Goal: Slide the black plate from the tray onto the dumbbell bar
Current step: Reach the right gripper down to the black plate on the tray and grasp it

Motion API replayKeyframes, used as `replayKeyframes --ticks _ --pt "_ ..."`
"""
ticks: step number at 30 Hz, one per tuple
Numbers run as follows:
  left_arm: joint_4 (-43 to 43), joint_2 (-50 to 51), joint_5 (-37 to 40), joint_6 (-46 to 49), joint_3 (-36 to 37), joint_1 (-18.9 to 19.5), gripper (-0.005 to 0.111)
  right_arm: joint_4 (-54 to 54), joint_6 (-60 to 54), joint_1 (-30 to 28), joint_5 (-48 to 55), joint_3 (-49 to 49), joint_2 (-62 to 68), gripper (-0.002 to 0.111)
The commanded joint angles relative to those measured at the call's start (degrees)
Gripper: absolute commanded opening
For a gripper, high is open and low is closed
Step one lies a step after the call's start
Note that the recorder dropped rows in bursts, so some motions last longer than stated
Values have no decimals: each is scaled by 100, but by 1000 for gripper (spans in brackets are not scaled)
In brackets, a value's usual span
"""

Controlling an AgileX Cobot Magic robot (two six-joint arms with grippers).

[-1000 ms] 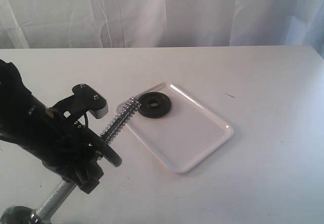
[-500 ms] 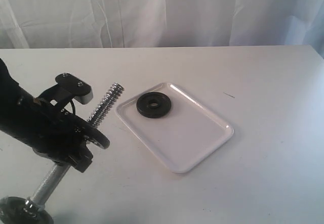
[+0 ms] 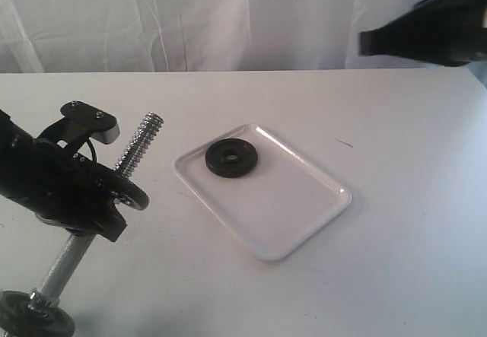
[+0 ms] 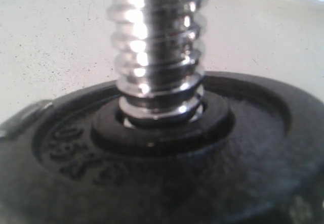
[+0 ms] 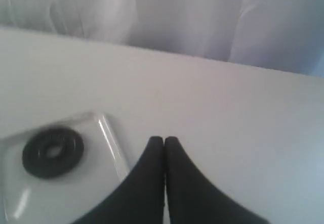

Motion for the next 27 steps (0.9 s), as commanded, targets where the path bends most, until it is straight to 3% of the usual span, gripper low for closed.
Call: replayKeyframes --ticks 1,3,5,9,17,27 --pt "131 -270 -408 223 -149 24 0 1427 -2571 420 950 -1155 1308 15" --pt "174 -270 -408 223 -149 24 0 2277 -3269 525 1267 -1625 1860 33" --pt "189 -270 -408 223 -149 24 0 2946 -3529 592 1679 -2068 2373 61" --pt "267 -270 -408 223 -149 24 0 3253 -3529 746 2228 -2786 3233 104" --pt "582 -270 -408 182 -149 24 0 3245 -3484 1034 2437 -4146 4785 105" --pt "581 -270 -396 162 -149 24 0 2957 -3453 1080 2610 -4992 5804 105"
